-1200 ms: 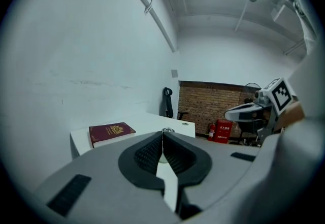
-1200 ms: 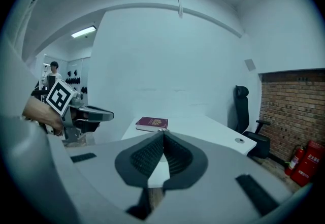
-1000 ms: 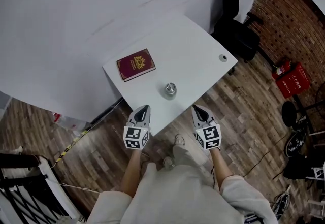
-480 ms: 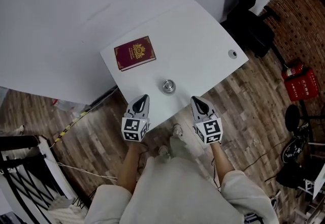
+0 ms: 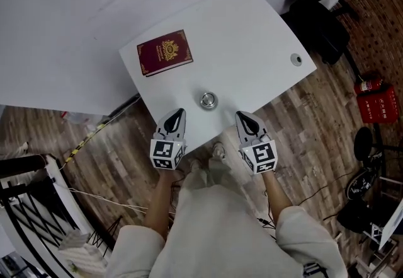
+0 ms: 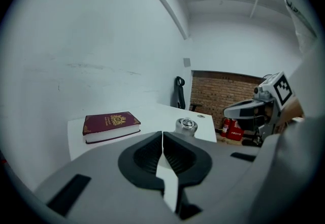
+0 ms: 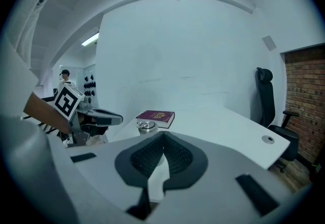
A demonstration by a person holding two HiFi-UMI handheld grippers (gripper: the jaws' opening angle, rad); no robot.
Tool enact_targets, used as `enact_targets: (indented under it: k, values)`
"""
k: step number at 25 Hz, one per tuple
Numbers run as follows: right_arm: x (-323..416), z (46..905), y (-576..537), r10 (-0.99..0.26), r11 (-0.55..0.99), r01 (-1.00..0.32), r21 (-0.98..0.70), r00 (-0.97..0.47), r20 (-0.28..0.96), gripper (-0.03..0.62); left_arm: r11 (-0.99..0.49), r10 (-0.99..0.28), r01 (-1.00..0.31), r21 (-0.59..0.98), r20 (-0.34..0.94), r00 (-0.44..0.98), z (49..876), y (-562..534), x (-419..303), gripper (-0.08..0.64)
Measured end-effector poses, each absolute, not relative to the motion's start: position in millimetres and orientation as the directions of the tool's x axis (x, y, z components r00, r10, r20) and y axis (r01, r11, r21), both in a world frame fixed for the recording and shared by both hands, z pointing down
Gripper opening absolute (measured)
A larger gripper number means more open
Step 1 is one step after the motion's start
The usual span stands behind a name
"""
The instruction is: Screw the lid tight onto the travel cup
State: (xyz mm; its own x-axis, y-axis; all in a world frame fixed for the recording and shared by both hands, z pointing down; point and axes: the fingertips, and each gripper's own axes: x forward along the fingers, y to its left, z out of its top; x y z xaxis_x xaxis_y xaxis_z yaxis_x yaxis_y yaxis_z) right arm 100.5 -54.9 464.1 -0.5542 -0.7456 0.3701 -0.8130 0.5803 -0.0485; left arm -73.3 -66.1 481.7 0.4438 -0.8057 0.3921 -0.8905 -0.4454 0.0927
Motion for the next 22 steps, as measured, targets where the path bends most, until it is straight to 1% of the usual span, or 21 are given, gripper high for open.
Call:
enact_targets:
  k: [14,19,20,22]
  values:
    - [75,485,-62,-0.762,0.557,-0.828,-0.066,-0.541,0.357,0.0,-0.536,-0.754,-0.835,0.124,0.373,0.54,517,-78,-75,0.009]
    - [72,498,-58,-0.751,0.571,-0.817,-0.08,-0.559,0.351,0.0,-0.576,-0.729,-0.805,0.144,0.356,0.585,531,-75,-69,0.011]
    - [72,501,-56,-0.746,0.579,-0.811,-0.085,-0.569,0.346,0.009,-0.584,-0.725,-0.799,0.146,0.35,0.594,533,-74,-67,0.011]
    - [69,505,-52,-0.732,0.6,-0.794,-0.098,-0.594,0.334,0.088,-0.601,-0.715,-0.784,0.155,0.334,0.614,536,-71,-63,0.025]
